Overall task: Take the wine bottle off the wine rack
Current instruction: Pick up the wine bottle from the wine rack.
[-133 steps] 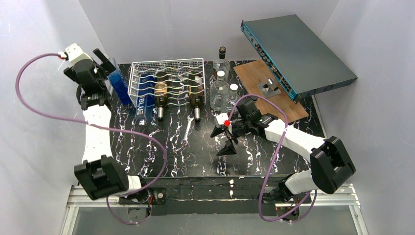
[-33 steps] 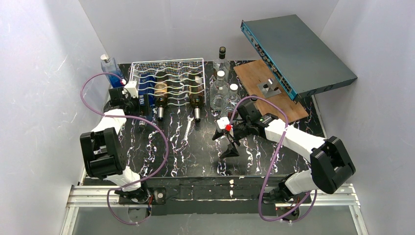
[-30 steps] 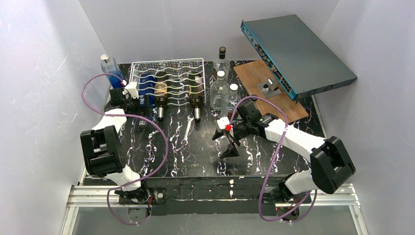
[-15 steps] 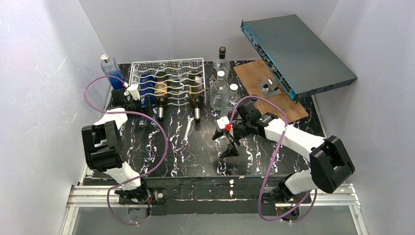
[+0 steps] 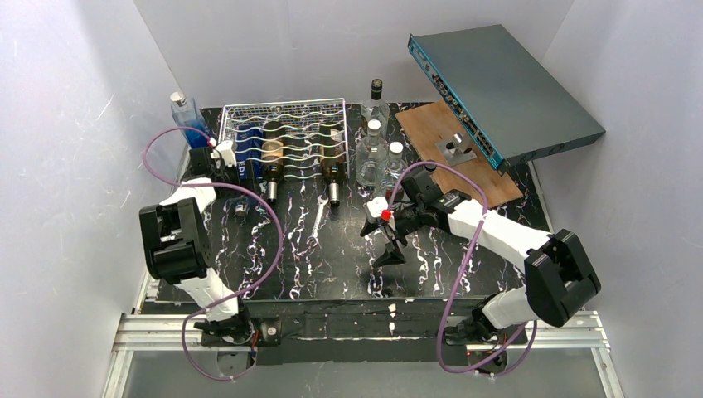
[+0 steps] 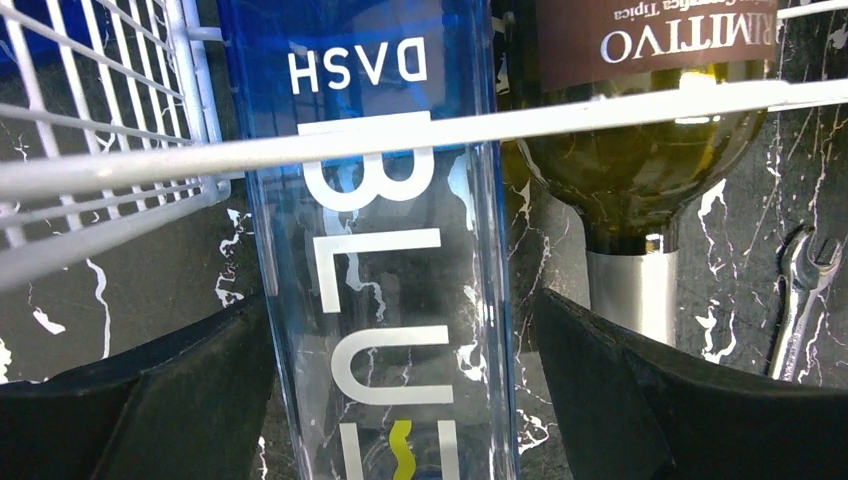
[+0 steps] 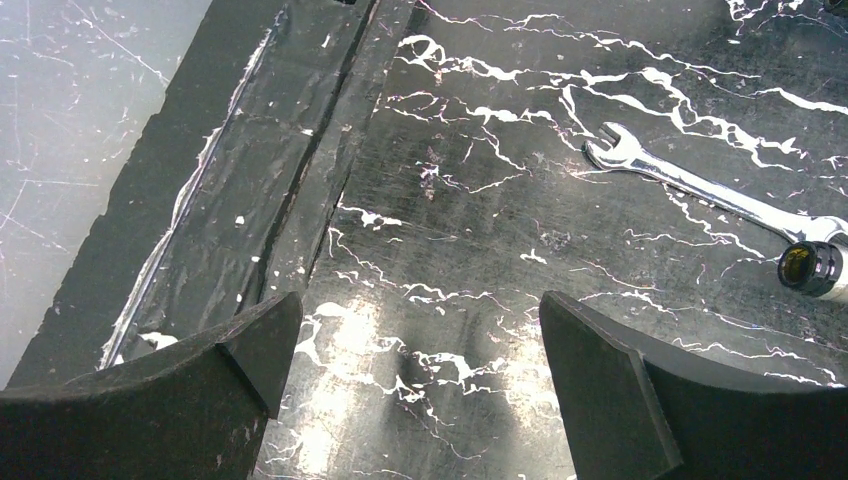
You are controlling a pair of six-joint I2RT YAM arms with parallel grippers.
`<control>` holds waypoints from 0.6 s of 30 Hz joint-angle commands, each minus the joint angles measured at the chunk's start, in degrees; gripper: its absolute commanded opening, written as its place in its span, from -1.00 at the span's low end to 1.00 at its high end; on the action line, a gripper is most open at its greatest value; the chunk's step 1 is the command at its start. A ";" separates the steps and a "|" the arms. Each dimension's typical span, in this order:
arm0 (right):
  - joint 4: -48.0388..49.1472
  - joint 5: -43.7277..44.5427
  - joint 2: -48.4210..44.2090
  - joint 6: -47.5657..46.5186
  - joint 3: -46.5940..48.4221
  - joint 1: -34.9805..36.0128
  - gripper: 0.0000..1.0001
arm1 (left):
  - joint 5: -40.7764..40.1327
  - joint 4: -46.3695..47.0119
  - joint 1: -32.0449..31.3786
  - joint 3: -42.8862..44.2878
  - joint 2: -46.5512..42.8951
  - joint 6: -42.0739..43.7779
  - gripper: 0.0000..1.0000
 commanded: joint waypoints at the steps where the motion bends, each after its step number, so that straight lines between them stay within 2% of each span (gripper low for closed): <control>1: -0.55 -0.43 0.37 -1.30 2.34 -0.36 0.97 | 0.64 -1.61 0.27 2.12 0.77 -0.83 0.78; 12: -0.77 -0.42 0.46 -1.49 2.44 -0.71 0.97 | 0.89 -0.52 0.33 1.74 2.67 -3.49 0.59; 18: -0.81 -0.51 0.57 -1.53 2.44 -0.81 0.97 | 1.11 0.43 0.26 1.22 2.42 -3.68 0.58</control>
